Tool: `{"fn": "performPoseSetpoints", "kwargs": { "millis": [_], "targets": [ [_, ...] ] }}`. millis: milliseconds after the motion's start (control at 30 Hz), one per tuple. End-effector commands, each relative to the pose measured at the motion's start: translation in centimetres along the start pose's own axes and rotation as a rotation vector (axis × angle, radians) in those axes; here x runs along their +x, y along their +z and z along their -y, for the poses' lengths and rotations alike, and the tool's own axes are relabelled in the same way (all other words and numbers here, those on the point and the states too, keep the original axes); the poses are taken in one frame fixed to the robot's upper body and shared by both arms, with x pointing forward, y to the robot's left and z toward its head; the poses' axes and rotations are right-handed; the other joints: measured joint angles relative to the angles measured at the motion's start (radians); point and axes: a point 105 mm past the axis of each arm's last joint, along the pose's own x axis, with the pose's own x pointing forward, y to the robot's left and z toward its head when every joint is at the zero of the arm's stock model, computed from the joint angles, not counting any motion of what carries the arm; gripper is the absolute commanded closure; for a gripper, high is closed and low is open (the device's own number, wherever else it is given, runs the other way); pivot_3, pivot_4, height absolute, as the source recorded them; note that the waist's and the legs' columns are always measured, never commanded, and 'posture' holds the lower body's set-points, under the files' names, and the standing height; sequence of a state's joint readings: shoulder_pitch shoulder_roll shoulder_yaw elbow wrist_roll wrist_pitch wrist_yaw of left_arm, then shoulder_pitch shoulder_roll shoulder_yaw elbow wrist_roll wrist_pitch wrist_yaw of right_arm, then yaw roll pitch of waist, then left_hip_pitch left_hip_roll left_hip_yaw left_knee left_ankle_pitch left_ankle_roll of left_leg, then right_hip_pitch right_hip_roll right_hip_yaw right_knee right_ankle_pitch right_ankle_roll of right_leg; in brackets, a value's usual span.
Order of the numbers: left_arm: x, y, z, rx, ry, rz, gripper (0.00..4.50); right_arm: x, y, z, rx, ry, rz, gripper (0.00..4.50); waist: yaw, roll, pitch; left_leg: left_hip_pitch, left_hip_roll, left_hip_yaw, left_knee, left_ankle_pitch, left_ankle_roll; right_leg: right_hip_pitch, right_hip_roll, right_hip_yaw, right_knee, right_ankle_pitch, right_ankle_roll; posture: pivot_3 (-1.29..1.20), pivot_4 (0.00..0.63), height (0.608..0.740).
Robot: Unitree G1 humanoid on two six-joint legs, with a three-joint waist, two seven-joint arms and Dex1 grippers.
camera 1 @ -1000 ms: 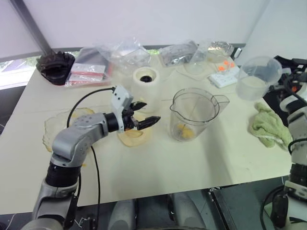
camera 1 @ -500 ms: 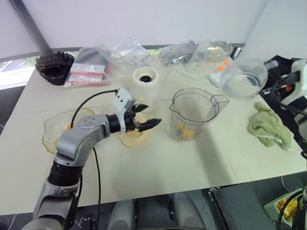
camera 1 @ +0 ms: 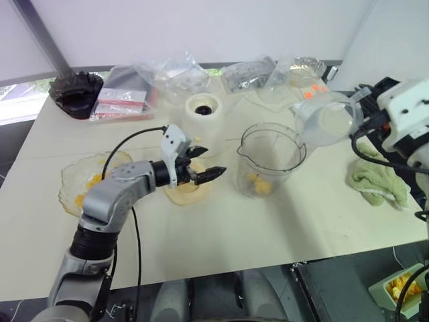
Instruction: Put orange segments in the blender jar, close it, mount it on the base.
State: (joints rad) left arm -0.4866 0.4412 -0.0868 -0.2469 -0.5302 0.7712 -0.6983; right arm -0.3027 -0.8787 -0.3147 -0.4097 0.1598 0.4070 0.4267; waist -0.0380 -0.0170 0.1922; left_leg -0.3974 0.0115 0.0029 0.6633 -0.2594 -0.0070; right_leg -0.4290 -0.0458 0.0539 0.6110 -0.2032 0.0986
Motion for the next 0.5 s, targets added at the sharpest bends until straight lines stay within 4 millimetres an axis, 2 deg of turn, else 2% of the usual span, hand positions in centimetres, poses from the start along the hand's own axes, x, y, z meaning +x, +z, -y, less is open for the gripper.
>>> {"fn": "performPoseSetpoints", "kwargs": {
  "millis": [33,500],
  "targets": [
    [-0.02,1.13,0.12,0.045,-0.003,0.034,0.0,0.0,2.15,0.74,-0.064,-0.02,0.072,4.44,0.0,0.0,0.0,0.0,0.0,0.0,0.0,0.0,0.0,0.0,0.0,0.0,0.0,0.0,0.0,0.0,0.15,0.74],
    [-0.21,1.11,0.04,0.053,0.005,0.028,0.0,0.32,2.47,0.2,-0.173,0.028,0.093,4.44,0.0,0.0,0.0,0.0,0.0,0.0,0.0,0.0,0.0,0.0,0.0,0.0,0.0,0.0,0.0,0.0,0.15,0.74]
  ]
}}
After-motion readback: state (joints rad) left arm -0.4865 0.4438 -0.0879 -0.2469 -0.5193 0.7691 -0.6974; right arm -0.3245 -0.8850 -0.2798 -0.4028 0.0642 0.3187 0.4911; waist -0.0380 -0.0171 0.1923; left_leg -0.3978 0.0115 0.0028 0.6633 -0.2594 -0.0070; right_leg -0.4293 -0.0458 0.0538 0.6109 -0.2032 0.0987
